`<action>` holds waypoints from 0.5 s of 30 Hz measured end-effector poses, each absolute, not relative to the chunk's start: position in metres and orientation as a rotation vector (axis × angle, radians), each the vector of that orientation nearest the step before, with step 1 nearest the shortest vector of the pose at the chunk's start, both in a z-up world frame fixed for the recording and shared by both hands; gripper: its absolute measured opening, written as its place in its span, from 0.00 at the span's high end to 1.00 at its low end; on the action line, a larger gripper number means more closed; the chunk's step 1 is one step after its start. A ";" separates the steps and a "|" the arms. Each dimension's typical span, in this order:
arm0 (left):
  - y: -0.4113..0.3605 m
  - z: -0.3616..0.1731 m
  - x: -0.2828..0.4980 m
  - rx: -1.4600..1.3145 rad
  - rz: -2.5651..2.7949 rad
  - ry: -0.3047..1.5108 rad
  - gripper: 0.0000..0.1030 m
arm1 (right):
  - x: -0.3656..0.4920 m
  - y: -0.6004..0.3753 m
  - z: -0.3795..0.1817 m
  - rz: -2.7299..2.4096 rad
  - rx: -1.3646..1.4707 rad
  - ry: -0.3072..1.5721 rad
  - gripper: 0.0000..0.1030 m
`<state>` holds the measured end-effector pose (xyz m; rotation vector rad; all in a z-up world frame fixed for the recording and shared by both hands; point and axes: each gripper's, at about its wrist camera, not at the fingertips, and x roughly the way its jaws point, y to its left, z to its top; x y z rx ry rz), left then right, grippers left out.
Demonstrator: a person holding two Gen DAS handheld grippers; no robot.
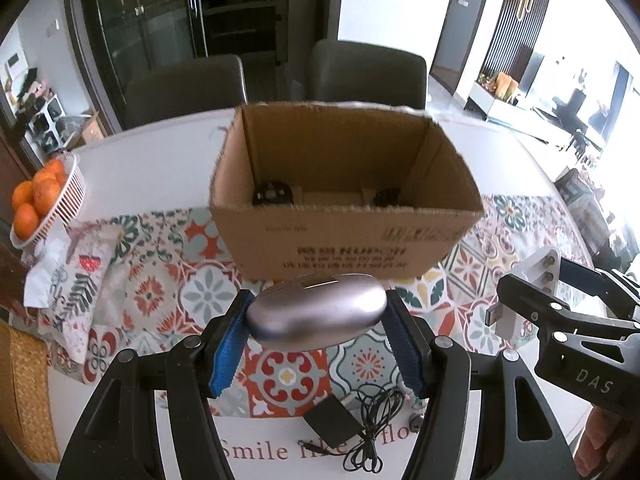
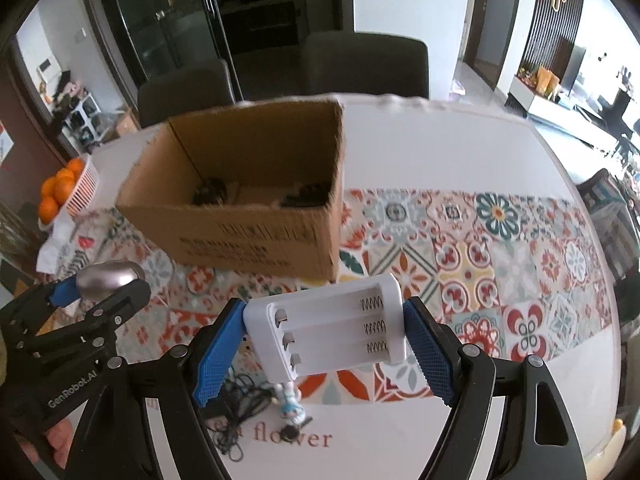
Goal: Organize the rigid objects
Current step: 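Lift both held items and carry them over the cardboard box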
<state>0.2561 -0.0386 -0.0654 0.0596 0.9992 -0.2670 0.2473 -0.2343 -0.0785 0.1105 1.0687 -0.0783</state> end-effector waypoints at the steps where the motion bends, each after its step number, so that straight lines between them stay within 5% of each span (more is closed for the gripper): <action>1: -0.037 -0.061 0.257 0.062 -0.269 0.988 0.38 | 0.248 -0.234 -0.076 -0.076 0.112 1.060 0.23; 15: -0.031 -0.024 0.277 0.070 -0.287 0.922 0.38 | 0.273 -0.221 -0.035 -0.006 0.107 0.933 0.23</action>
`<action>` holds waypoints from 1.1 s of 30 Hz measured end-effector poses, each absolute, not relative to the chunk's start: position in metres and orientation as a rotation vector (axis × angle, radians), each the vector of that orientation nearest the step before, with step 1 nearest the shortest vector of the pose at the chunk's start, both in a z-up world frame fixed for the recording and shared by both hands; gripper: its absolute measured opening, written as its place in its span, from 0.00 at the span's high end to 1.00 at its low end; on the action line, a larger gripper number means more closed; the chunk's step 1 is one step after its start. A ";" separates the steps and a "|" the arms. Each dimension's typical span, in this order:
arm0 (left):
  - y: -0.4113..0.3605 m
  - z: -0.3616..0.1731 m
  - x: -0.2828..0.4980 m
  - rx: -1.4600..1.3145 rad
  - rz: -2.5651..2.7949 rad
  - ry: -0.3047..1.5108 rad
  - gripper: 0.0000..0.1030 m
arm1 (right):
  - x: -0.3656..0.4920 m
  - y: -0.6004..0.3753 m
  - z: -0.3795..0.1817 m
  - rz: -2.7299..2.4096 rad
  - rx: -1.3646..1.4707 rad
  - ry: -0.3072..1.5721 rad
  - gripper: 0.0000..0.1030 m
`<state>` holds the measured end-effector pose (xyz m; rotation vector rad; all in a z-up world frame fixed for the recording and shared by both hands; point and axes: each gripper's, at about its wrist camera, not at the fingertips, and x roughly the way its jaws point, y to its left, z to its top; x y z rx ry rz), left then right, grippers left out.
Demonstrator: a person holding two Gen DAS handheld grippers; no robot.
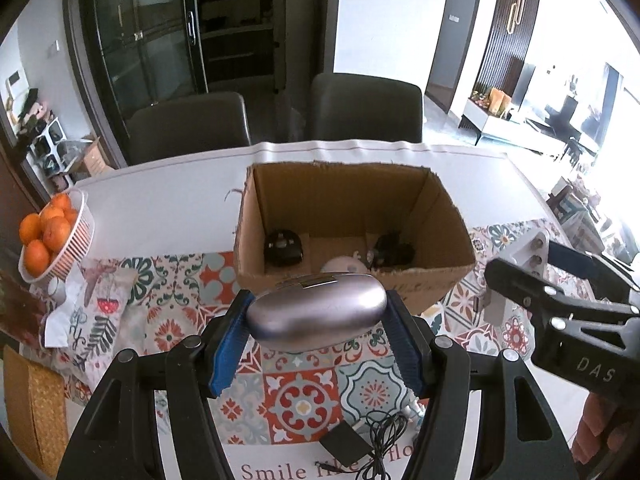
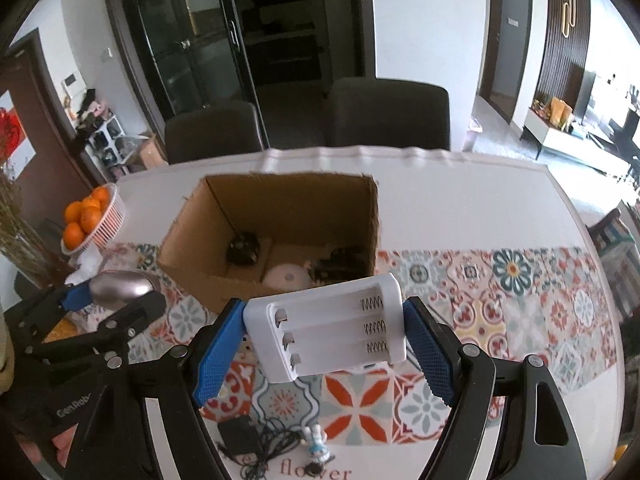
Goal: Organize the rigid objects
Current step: 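Lift both held items and carry them over the cardboard box, then open both grippers to drop the gadget and charger into the box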
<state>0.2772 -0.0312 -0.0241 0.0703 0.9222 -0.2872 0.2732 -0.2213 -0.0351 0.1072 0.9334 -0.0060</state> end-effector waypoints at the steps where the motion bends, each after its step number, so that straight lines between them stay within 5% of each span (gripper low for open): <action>1: -0.031 -0.022 0.280 0.075 -0.291 0.921 0.38 | 0.276 -0.221 -0.032 -0.001 0.107 0.923 0.23; 33: -0.039 -0.040 0.367 0.137 -0.290 0.973 0.38 | 0.373 -0.216 -0.047 0.126 0.157 0.945 0.23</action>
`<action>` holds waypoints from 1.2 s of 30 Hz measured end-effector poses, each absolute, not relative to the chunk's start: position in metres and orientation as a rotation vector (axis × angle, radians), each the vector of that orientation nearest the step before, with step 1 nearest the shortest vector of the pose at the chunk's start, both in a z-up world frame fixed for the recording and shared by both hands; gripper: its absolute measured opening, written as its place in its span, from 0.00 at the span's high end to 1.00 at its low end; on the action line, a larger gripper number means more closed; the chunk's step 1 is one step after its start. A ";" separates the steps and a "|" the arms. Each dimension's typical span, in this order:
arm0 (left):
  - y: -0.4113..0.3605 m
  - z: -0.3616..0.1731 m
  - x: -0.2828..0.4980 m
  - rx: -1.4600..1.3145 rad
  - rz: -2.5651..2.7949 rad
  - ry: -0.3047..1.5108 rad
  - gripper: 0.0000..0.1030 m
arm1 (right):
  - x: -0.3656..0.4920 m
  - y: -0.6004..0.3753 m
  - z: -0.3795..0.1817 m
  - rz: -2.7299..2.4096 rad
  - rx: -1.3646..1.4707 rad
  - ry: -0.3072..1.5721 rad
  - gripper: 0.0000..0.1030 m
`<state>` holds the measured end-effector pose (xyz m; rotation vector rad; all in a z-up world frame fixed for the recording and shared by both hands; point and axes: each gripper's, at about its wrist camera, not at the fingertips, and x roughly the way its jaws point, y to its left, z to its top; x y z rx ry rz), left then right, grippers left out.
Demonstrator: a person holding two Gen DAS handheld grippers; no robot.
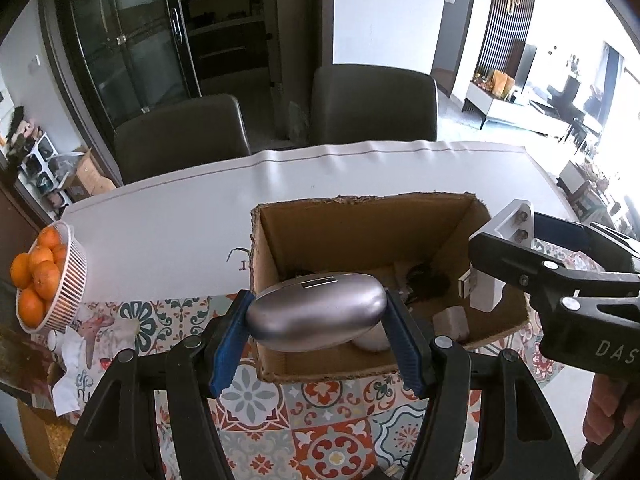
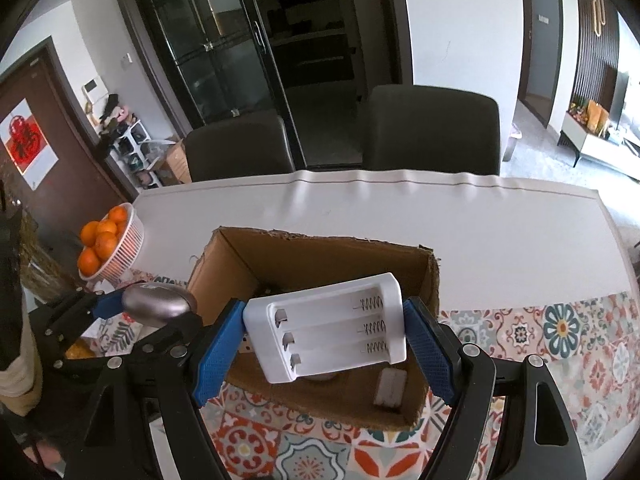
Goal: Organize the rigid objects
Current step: 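Open both grippers to drop the gadget and charger into the box, then withdraw both grippers and lower toward the black adapter and figurine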
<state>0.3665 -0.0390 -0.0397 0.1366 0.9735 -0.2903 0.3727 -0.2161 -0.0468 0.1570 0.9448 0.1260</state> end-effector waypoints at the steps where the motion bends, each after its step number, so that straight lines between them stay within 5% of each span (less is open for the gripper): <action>1: -0.039 -0.042 0.368 0.138 -0.291 0.981 0.38 | 0.375 -0.217 -0.049 0.129 0.161 0.950 0.23; 9: -0.038 -0.060 0.382 0.120 -0.279 1.033 0.38 | 0.388 -0.216 -0.069 0.126 0.181 1.017 0.22; 12: -0.037 -0.061 0.381 0.127 -0.263 1.030 0.28 | 0.389 -0.216 -0.073 0.121 0.190 1.028 0.22; 16: -0.036 -0.059 0.376 0.128 -0.235 1.010 0.27 | 0.385 -0.217 -0.073 0.099 0.185 1.035 0.22; 36: -0.032 -0.033 0.309 0.094 -0.159 0.916 0.20 | 0.317 -0.223 -0.046 0.022 0.136 0.909 0.22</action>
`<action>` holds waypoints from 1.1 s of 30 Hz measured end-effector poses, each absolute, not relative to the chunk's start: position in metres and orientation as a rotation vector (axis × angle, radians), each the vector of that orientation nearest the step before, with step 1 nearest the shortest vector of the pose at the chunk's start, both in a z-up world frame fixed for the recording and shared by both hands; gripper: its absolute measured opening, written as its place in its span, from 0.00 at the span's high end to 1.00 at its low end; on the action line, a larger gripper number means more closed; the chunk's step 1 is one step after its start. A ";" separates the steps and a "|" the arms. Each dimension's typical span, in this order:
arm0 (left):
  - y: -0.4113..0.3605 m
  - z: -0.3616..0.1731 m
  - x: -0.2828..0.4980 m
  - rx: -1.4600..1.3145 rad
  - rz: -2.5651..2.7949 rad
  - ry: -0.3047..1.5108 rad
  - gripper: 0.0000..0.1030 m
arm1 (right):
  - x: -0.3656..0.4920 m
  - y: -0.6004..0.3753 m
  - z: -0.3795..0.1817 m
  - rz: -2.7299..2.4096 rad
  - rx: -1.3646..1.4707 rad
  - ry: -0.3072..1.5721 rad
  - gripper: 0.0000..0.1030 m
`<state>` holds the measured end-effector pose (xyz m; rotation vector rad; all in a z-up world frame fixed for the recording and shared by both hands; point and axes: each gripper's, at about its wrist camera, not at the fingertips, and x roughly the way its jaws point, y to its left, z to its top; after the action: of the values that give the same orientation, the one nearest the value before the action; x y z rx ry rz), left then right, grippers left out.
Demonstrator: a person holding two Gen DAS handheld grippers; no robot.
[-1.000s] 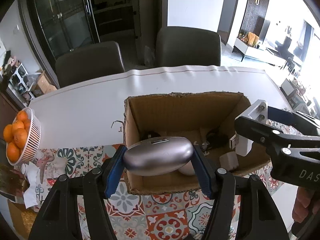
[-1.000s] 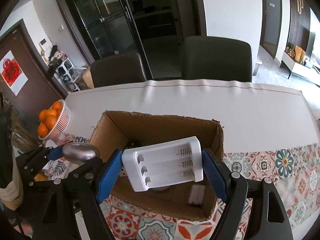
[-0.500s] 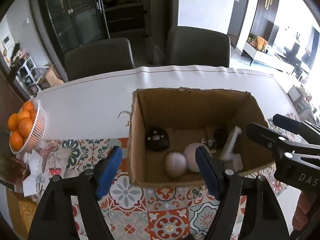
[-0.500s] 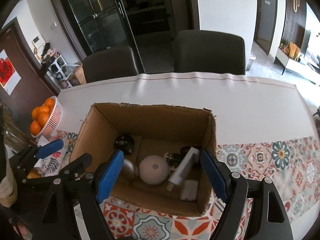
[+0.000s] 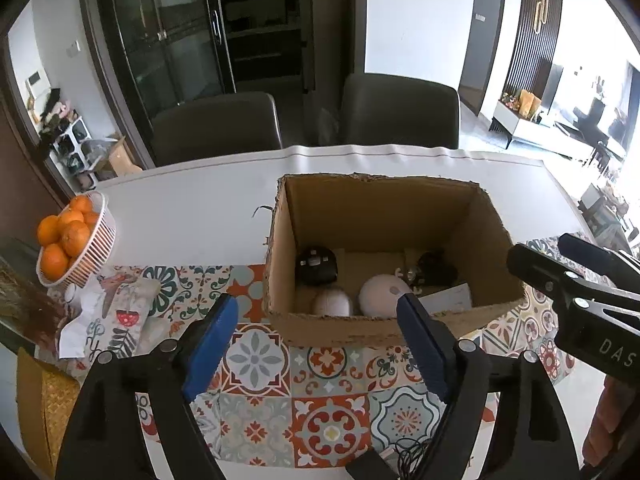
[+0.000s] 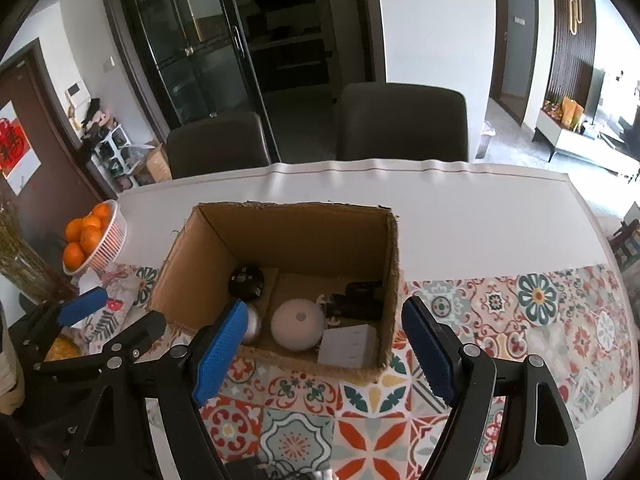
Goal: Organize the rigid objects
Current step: 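Withdraw both grippers and lower toward the black adapter and figurine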
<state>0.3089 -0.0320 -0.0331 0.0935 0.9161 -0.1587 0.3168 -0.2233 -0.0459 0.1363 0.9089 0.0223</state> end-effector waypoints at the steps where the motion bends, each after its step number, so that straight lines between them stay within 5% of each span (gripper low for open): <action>1: -0.033 -0.031 0.305 0.096 -0.157 0.909 0.19 | 0.313 -0.224 -0.044 0.018 0.130 0.898 0.22; 33: -0.039 -0.045 0.210 0.103 -0.188 0.899 0.11 | 0.207 -0.229 -0.041 -0.057 0.071 0.852 0.23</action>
<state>0.2100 -0.0389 -0.0454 0.1031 0.8986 -0.1885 0.2074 -0.2295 -0.0413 0.0711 0.8517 -0.0570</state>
